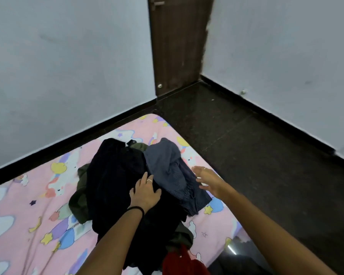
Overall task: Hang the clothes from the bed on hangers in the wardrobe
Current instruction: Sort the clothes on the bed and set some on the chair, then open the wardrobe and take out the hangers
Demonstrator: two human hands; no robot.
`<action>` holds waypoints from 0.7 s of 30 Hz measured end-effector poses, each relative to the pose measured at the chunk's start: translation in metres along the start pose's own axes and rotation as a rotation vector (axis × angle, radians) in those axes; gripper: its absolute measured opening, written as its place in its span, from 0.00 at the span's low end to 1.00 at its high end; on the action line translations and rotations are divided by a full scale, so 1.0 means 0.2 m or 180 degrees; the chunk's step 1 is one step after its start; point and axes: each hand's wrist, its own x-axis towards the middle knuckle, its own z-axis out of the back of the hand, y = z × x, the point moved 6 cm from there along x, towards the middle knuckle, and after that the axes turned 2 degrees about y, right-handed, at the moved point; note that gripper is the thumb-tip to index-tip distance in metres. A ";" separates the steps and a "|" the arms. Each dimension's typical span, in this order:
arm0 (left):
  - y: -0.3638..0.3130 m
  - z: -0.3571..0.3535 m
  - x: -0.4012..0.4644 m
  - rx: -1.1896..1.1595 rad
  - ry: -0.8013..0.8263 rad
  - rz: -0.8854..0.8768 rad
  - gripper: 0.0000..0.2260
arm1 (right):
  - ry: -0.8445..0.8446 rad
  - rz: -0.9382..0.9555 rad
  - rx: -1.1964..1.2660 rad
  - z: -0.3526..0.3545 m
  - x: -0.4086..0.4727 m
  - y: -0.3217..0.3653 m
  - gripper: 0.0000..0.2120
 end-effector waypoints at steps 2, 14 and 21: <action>-0.08 -0.03 -0.08 0.0163 0.0145 -0.0263 0.31 | -0.0184 0.0179 0.0083 0.02 -0.16 -0.06 0.26; -0.40 -0.19 -0.64 0.0915 0.0428 -0.1716 0.33 | -0.1127 -0.0300 0.0601 0.12 -1.06 -0.88 0.12; -0.79 -0.64 -1.12 0.1207 0.0857 -0.2596 0.31 | -0.2007 -0.0293 0.1095 0.29 -1.57 -1.35 0.07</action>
